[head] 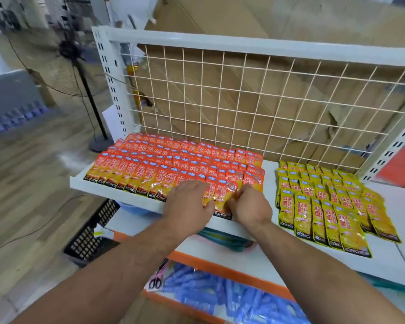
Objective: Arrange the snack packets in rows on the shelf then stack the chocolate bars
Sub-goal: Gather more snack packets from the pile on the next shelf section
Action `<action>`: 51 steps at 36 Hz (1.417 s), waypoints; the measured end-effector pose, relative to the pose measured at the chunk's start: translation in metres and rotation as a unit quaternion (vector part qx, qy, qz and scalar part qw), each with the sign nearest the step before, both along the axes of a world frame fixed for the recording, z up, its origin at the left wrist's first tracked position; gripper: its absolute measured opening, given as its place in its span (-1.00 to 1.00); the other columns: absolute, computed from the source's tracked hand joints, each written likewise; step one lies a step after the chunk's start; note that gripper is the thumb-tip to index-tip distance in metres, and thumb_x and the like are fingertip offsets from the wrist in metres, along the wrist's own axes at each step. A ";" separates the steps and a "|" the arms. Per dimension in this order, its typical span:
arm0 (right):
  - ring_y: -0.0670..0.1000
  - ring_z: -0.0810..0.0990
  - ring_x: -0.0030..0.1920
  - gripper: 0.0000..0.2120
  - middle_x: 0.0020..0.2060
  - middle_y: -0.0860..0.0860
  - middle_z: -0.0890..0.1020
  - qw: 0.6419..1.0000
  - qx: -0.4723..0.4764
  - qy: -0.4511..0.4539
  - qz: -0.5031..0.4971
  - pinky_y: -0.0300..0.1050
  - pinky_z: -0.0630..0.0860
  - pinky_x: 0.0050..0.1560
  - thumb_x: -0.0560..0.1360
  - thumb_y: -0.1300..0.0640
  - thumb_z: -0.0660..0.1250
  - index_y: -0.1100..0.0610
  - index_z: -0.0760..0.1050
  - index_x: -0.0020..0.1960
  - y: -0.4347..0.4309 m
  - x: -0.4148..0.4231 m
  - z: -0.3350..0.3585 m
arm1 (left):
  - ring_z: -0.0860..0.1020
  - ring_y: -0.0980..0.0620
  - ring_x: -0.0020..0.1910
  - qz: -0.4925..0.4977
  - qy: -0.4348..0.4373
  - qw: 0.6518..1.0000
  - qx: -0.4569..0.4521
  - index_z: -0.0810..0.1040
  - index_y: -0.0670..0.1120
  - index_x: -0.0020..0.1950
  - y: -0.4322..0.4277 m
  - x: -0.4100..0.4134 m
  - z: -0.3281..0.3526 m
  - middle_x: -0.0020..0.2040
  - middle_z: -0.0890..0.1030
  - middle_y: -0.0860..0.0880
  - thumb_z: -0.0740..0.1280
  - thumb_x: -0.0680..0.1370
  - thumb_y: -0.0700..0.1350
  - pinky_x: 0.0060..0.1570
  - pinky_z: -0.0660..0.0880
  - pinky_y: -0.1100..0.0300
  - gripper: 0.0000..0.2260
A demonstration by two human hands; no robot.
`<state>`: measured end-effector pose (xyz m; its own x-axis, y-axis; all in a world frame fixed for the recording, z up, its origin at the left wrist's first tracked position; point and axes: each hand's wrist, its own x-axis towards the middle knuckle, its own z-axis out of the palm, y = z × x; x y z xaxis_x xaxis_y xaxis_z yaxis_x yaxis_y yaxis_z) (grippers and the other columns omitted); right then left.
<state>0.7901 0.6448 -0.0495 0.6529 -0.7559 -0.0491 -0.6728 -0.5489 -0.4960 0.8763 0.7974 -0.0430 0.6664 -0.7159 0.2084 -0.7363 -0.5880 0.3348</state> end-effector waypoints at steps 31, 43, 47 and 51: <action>0.10 0.20 0.52 -0.36 0.55 0.03 0.25 0.959 -0.146 0.157 -0.184 0.05 0.22 0.44 0.56 -0.26 0.20 -0.05 0.22 0.56 0.025 -0.242 0.002 | 0.15 -0.04 0.53 -0.364 -0.035 0.927 0.081 0.20 0.04 0.57 -0.096 -0.152 -0.018 0.56 0.23 0.00 0.07 0.63 0.16 0.51 0.04 -0.01 -0.48; 0.14 0.13 0.54 -0.36 0.58 0.05 0.16 0.954 -0.125 0.167 -0.214 0.11 0.16 0.50 0.60 -0.28 0.12 -0.06 0.12 0.60 -0.037 -0.361 0.006 | 0.18 -0.05 0.52 -0.395 -0.058 0.913 0.086 0.22 0.04 0.56 -0.169 -0.266 -0.004 0.53 0.29 0.02 0.00 0.60 0.19 0.50 0.07 -0.02 -0.45; 0.15 0.15 0.54 -0.36 0.58 0.07 0.18 0.957 -0.131 0.158 -0.207 0.09 0.18 0.49 0.59 -0.28 0.13 -0.05 0.15 0.59 -0.070 -0.402 0.009 | 0.23 -0.06 0.47 -0.390 -0.068 0.914 0.085 0.24 0.02 0.55 -0.198 -0.308 0.001 0.47 0.35 0.02 0.01 0.60 0.18 0.47 0.11 -0.02 -0.46; 0.13 0.12 0.55 -0.36 0.59 0.04 0.15 0.957 -0.129 0.158 -0.206 0.08 0.16 0.51 0.59 -0.27 0.15 -0.07 0.14 0.59 -0.099 -0.441 0.014 | 0.26 -0.06 0.47 -0.380 -0.068 0.919 0.080 0.26 0.02 0.55 -0.227 -0.346 0.002 0.49 0.35 0.02 -0.12 0.51 0.22 0.46 0.13 -0.04 -0.35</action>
<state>0.3491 0.5463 -0.0354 0.2811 -0.9593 0.0276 -0.9522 -0.2824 -0.1168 0.5302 0.5706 -0.0414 -0.0625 -0.9926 0.1039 -0.9835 0.0790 0.1627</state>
